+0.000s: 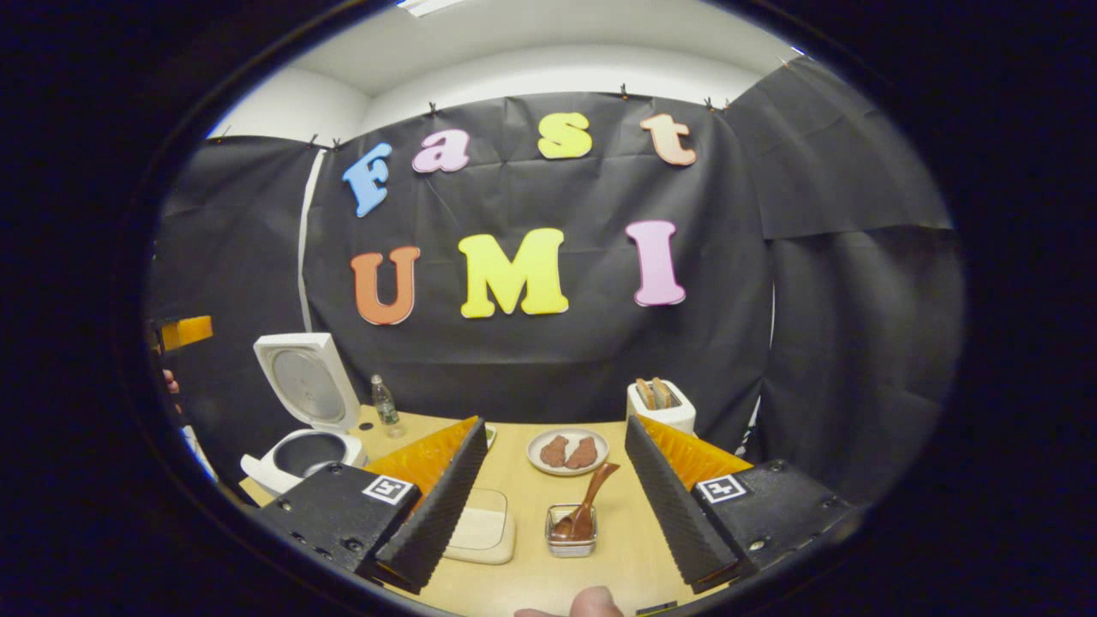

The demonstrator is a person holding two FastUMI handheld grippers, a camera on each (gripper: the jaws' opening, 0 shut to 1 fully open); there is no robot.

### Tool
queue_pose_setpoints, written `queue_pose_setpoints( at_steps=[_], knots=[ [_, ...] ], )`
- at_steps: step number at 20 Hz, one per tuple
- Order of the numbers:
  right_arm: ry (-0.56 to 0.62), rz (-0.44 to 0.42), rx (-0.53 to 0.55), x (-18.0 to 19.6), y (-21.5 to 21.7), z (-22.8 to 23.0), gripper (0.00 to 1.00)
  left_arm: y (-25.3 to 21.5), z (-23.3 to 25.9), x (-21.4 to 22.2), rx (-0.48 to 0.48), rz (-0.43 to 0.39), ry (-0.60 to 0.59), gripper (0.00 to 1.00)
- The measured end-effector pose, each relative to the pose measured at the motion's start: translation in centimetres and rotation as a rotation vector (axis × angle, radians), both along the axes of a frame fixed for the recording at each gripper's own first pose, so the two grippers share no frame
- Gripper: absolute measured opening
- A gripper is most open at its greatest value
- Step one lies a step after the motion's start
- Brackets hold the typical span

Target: Close the left gripper, press the button to open the rice cooker; take a wooden spoon from the chopstick holder with the right hand, scoop a spoonful of rice and pour it into the rice cooker, then put the wooden spoon back into the chopstick holder.

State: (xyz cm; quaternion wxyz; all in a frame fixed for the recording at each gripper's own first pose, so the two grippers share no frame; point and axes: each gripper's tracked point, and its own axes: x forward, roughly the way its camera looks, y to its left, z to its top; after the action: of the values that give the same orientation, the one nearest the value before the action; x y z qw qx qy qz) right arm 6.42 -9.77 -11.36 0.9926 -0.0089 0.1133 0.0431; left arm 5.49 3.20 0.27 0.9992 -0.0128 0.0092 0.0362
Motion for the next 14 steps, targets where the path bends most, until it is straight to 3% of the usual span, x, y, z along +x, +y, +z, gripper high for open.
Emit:
queue_pose_setpoints(
  at_steps=[7,8,12,13,14],
  knots=[
    [0.194,0.031,0.052,7.5,-3.3,-11.6,1.00,-3.4,-0.1,1.1,0.001,0.031,0.021,0.94],
    [0.226,0.037,0.062,8.7,-3.5,-13.4,0.96,-3.8,-0.1,1.2,0.001,0.040,0.022,0.94],
    [0.381,0.055,0.157,12.2,-3.8,-21.0,1.00,-4.3,-1.4,1.4,0.009,0.092,0.072,0.94],
    [0.417,0.056,0.179,12.7,-3.7,-22.5,0.92,-4.3,-1.5,1.4,0.010,0.106,0.082,0.94],
    [0.446,0.066,0.196,13.4,-3.5,-23.7,1.00,-4.3,-1.7,1.2,0.011,0.121,0.094,0.94]
  ],
)
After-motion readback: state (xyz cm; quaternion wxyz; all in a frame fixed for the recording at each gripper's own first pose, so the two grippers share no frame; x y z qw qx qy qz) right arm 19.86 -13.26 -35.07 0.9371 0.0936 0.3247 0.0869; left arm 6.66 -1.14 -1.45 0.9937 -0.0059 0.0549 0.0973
